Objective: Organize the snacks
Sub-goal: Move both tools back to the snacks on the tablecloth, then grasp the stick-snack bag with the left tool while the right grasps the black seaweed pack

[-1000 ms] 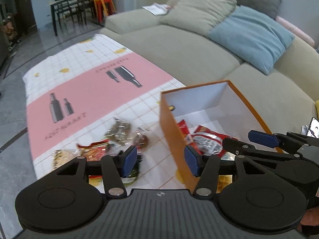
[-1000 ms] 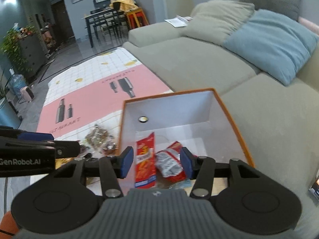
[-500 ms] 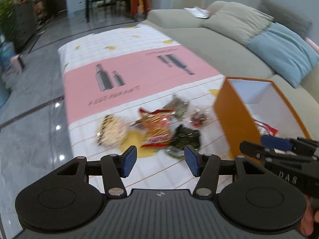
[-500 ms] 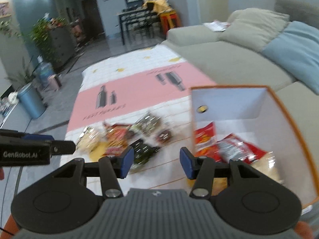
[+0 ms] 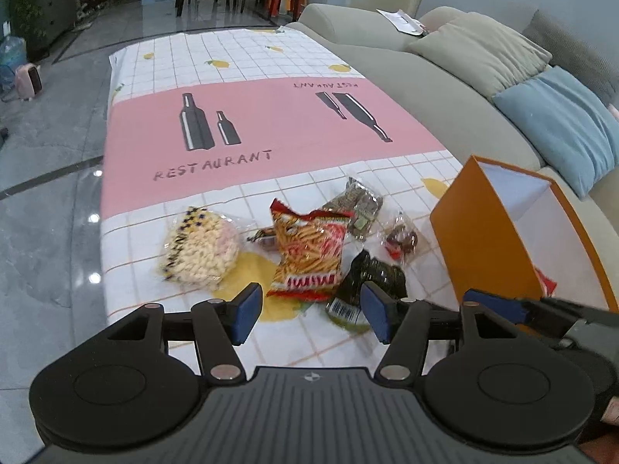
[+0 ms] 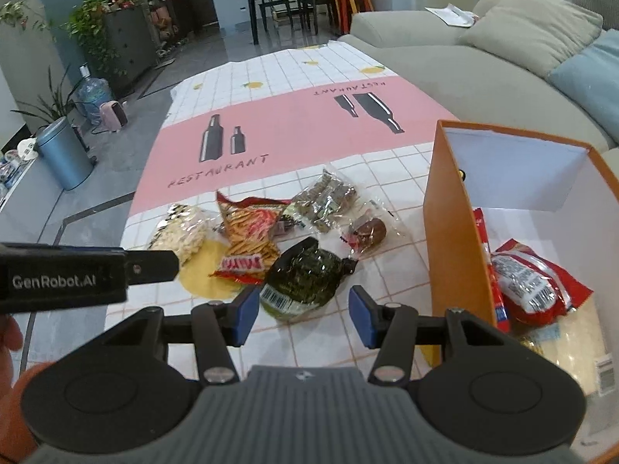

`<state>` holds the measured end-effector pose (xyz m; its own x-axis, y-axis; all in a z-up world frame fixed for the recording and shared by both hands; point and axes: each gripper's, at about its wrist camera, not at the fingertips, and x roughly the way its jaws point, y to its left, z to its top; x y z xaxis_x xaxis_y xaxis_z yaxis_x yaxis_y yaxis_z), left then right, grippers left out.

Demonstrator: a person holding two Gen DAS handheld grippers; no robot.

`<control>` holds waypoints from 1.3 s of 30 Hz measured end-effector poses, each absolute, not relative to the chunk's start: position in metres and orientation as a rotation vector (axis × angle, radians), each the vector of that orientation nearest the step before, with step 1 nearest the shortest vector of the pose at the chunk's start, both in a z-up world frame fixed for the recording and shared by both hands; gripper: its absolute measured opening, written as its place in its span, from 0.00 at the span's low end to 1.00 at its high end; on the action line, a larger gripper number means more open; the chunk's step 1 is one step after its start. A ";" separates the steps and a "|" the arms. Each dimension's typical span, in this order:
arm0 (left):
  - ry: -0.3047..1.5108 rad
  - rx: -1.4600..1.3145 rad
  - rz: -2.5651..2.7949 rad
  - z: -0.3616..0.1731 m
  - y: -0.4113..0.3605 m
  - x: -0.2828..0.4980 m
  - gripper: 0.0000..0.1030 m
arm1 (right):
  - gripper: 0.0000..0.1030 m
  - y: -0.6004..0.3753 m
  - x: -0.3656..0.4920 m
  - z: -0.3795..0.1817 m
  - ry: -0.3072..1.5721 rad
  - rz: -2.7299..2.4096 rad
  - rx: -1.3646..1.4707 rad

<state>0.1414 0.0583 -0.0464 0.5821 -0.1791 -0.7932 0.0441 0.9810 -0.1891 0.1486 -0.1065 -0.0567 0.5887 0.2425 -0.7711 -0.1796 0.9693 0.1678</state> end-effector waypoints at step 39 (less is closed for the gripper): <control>1.042 -0.300 -0.062 -0.087 0.083 0.197 0.46 | 0.64 -0.070 0.224 -0.123 1.023 0.254 0.000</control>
<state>0.1973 0.0828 -0.0869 0.5063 -0.1921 -0.8407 -0.0913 0.9575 -0.2738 0.2237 -0.0700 -0.1232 0.4938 0.2093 -0.8440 -0.2091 0.9707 0.1184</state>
